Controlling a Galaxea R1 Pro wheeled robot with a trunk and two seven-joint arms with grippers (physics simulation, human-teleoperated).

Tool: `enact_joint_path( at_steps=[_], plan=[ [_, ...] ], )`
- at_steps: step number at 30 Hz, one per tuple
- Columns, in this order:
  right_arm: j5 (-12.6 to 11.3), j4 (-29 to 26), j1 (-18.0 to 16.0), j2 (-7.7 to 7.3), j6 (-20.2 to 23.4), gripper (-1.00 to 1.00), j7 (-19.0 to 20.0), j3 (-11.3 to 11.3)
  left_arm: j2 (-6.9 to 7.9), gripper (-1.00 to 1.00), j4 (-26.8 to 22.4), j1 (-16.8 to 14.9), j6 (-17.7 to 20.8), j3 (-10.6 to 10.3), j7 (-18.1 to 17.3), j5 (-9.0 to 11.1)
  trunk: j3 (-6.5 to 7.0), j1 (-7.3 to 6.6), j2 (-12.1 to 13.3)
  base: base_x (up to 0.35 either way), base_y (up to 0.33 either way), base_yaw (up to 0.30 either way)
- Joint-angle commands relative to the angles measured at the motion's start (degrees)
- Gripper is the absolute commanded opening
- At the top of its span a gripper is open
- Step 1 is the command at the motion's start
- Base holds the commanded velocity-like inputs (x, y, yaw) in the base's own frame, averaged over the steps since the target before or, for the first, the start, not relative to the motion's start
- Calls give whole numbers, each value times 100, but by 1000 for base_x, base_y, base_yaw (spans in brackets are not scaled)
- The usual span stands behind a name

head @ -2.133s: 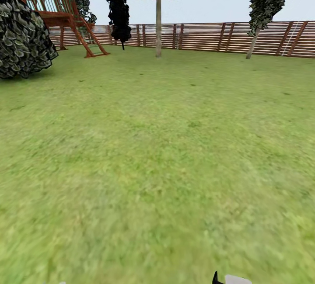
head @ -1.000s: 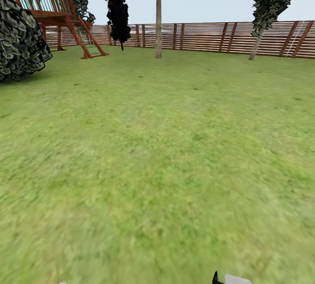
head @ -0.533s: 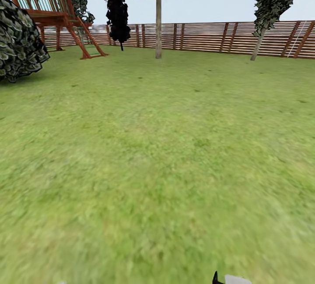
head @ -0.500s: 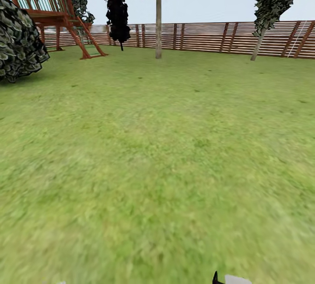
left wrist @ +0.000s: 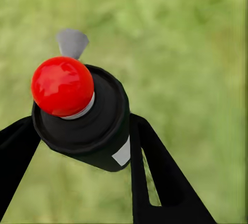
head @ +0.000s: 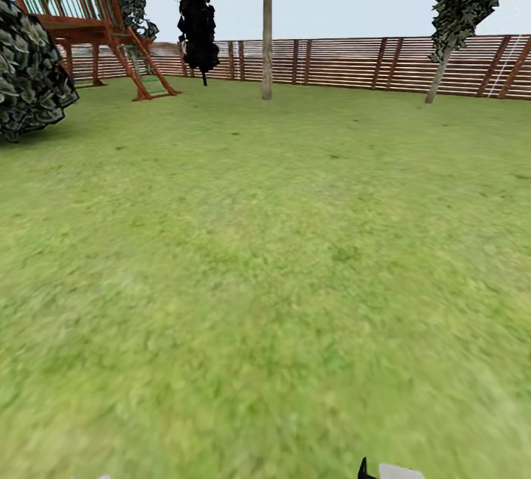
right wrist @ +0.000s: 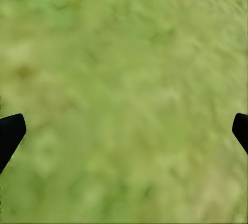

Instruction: In the garden, pick up the pesticide atomizer on the floor and spray pesticide onto both trees until each tree trunk is fully covered.

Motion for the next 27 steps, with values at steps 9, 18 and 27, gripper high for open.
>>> enact_joint_path(
  at_steps=[9, 18, 27],
  plan=[
    [0, 0, 0, 0, 0, 100, 0, 0, 2, -100, -2, 0, -7, 2, 0, 2, 0, 0, 0, 338, 0, 0],
    [0, 0, 0, 0, -3, 100, 0, 0, 2, -100, -3, 0, -9, 2, 0, 2, 0, 0, 0, 338, 0, 0],
    [0, 0, 0, 0, -3, 100, 0, 0, 1, -100, -7, 0, -9, 2, 0, 2, 0, 0, 0, 338, 0, 0]
  ],
)
